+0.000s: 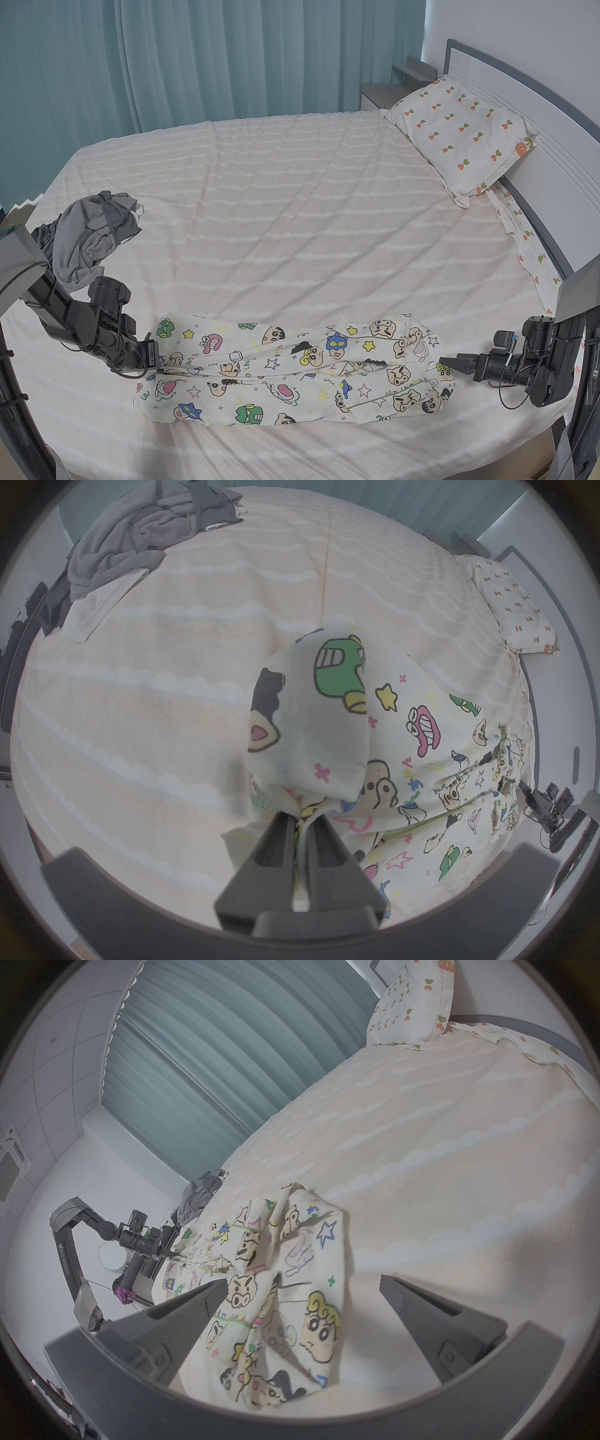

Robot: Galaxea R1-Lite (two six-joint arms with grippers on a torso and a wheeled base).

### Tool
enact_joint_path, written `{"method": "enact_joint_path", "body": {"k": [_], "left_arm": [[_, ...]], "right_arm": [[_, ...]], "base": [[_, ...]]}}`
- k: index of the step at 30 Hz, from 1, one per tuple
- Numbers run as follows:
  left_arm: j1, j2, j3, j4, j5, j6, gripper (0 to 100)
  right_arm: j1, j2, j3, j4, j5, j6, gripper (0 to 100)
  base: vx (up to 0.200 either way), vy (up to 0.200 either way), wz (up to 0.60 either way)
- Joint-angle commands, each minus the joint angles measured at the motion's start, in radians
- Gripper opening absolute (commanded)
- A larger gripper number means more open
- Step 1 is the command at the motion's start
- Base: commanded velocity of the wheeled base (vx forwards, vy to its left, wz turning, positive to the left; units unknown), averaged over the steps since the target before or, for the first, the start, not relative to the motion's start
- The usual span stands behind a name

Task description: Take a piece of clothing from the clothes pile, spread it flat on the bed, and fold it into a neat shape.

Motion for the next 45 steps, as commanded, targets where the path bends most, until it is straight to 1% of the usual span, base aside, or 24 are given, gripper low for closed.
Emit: {"method": "enact_joint_path", "body": {"k": [1,6,7,12,14,20,30,35,37,45], "left_arm": [[-0.003,-0.005,0.002,0.000,-0.012,-0.001,0],[-0.003,-0.001,0.005,-0.002,-0.024,-0.002,0],[-0.003,0.001,0.003,-0.002,-0.024,-0.004,100],[-0.003,0.002,0.005,-0.002,-0.026,-0.002,100],[-0.004,0.007,0.011,-0.002,-0.040,-0.002,100],[-0.004,-0.004,0.062,-0.016,-0.150,0.002,100],[-0.001,0.008,0.089,-0.034,-0.133,0.005,100],[-0.004,0.011,0.106,-0.036,-0.135,0.005,100],[-0.018,0.015,0.114,-0.036,-0.136,-0.001,100],[-0.016,0.002,0.124,-0.033,-0.135,-0.002,100]], "right_arm": [[-0.007,0.018,-0.010,-0.012,-0.001,0.000,100],[-0.007,0.020,-0.010,-0.012,-0.001,0.000,100],[-0.007,0.020,-0.008,-0.012,-0.001,0.000,100],[-0.007,0.020,-0.008,-0.012,-0.001,-0.002,100],[-0.007,0.020,-0.008,-0.012,-0.001,-0.003,100],[-0.007,0.020,-0.007,-0.012,0.001,-0.005,100],[-0.004,0.020,-0.002,-0.012,0.001,-0.009,100],[-0.004,0.020,-0.001,-0.012,0.001,-0.009,100],[-0.004,0.020,-0.001,-0.012,0.001,-0.011,100],[-0.004,0.020,-0.001,-0.012,0.001,-0.012,100]], "base": [[0.000,0.000,0.00],[0.000,0.000,0.00],[0.000,0.000,0.00],[0.000,0.000,0.00],[0.000,0.000,0.00],[0.000,0.000,0.00],[0.000,0.000,0.00],[0.000,0.000,0.00],[0.000,0.000,0.00],[0.000,0.000,0.00]]}}
